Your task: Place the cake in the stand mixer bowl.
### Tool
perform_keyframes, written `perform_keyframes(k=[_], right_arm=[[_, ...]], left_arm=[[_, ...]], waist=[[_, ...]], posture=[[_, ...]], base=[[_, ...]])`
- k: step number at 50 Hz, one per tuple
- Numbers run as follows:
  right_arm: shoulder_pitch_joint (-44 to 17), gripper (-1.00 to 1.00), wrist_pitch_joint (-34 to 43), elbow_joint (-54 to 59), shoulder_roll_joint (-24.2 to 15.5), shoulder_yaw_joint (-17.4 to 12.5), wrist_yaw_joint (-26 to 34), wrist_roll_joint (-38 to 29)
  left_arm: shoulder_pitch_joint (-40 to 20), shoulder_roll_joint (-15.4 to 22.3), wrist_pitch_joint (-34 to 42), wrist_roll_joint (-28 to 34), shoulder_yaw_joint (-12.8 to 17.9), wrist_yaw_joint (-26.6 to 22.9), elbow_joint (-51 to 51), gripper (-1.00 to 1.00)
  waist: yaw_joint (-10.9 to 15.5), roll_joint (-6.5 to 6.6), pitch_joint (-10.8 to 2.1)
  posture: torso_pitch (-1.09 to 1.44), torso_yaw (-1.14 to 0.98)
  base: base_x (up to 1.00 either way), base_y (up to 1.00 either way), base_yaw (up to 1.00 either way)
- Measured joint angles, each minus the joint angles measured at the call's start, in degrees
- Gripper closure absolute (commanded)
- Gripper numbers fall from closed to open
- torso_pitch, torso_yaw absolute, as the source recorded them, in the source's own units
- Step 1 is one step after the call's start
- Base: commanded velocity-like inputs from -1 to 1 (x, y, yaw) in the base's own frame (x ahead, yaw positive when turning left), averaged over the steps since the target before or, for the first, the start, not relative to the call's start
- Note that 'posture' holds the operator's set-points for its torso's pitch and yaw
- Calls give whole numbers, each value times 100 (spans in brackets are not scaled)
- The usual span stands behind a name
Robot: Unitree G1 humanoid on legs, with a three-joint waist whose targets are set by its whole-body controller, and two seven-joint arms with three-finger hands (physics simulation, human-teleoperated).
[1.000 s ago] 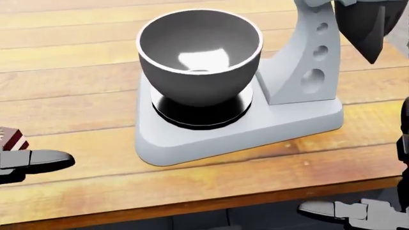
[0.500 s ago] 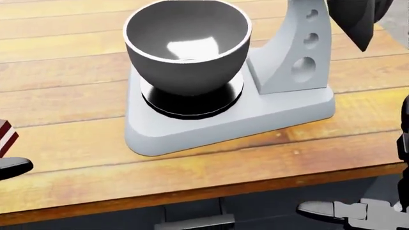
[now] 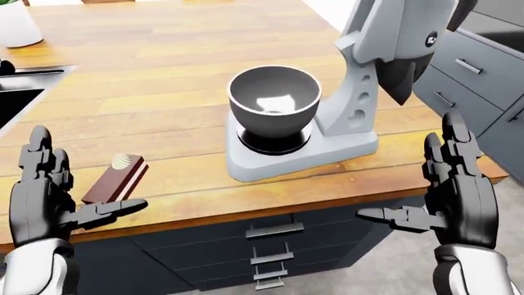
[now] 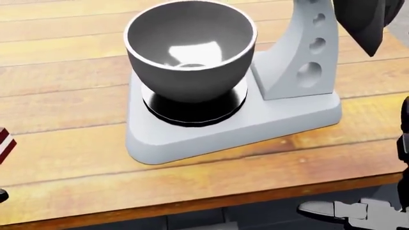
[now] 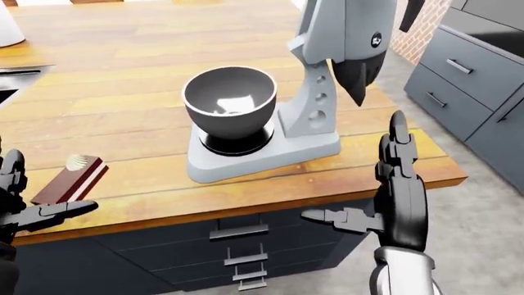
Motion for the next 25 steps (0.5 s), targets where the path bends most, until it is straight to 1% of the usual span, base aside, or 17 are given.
perform_keyframes(k=[5, 12, 25], right_arm=[[-11, -100, 41, -79, -10, -5, 3, -9], [-14, -100, 47, -93, -4, 18, 5, -21], [-3, -100, 17, -88, -4, 3, -9, -21]], left_arm=[[72, -40, -58, 58, 81, -145, 61, -100], [99, -28, -169, 302, -35, -253, 294, -100], [59, -30, -625, 823, -235, -441, 714, -100]], waist=[[1, -3, 4], [-4, 0, 1], [11, 162, -133]], posture=[[0, 0], [0, 0], [0, 0]], base=[[0, 0, 0], [0, 0, 0], [0, 0, 0]])
